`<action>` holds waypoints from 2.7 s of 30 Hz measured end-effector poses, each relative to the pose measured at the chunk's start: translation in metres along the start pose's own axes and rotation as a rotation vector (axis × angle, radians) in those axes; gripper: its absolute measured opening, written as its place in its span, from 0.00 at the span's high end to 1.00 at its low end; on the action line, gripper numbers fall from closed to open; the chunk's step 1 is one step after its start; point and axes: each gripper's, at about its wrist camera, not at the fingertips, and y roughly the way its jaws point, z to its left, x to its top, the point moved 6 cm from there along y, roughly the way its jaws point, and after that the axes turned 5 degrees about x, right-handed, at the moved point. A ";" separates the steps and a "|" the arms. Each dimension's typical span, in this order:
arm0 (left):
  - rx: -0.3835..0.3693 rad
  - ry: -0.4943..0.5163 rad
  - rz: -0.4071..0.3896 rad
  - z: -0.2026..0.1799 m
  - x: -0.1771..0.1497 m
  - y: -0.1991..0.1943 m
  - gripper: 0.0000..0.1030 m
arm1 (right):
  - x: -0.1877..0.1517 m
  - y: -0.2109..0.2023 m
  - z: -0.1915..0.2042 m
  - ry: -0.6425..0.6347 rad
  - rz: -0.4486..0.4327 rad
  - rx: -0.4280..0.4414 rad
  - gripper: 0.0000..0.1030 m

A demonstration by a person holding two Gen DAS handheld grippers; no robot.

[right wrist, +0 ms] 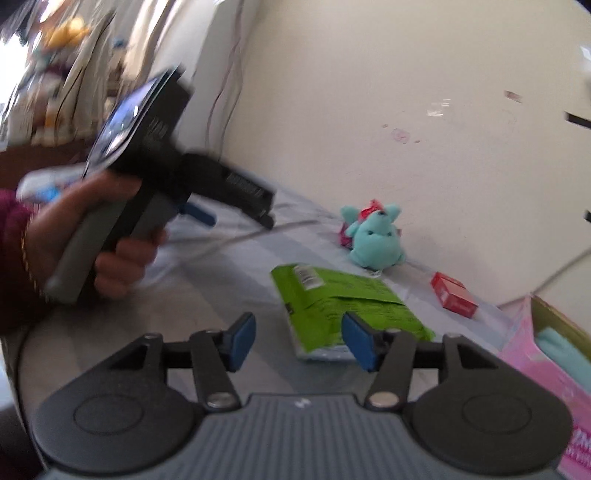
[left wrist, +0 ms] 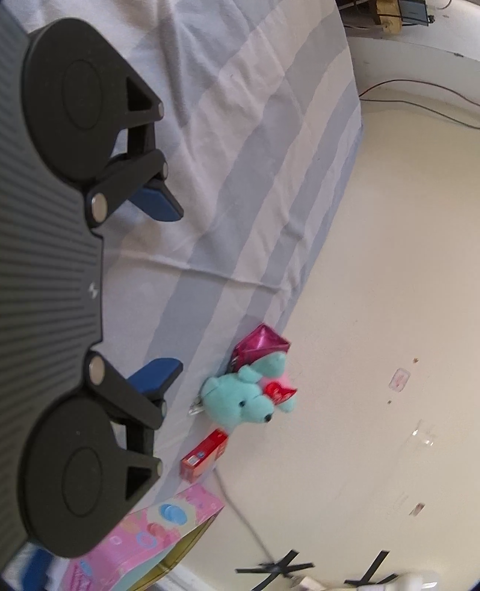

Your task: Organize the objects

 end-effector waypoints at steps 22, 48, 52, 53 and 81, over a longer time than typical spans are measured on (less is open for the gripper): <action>-0.274 0.011 0.266 -0.062 -0.052 -0.032 0.29 | -0.022 0.053 -0.127 0.776 0.047 0.274 0.63; -0.386 0.056 0.238 -0.017 -0.050 -0.070 0.20 | -0.037 -0.015 -0.042 0.559 0.054 0.325 0.31; -0.392 0.063 0.268 -0.018 -0.057 -0.065 0.20 | -0.036 -0.010 -0.039 0.525 0.068 0.321 0.30; -0.396 0.060 0.277 -0.018 -0.058 -0.065 0.20 | -0.036 -0.008 -0.037 0.517 0.073 0.323 0.29; -0.490 0.254 0.205 -0.121 -0.039 -0.092 0.42 | 0.000 -0.072 -0.038 0.234 -0.064 0.085 0.44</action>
